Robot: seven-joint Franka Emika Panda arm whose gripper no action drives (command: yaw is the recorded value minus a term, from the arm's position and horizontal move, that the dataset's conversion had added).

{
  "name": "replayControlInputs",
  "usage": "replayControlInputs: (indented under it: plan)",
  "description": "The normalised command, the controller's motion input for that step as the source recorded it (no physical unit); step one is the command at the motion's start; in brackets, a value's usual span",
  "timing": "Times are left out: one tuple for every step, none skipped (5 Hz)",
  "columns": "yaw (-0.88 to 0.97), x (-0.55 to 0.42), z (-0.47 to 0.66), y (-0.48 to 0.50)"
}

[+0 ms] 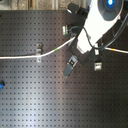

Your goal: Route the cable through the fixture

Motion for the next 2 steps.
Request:
replayControlInputs:
  plan:
    - [0.12,-0.234,0.24,0.253]
    - [0.61,-0.326,0.31,0.272]
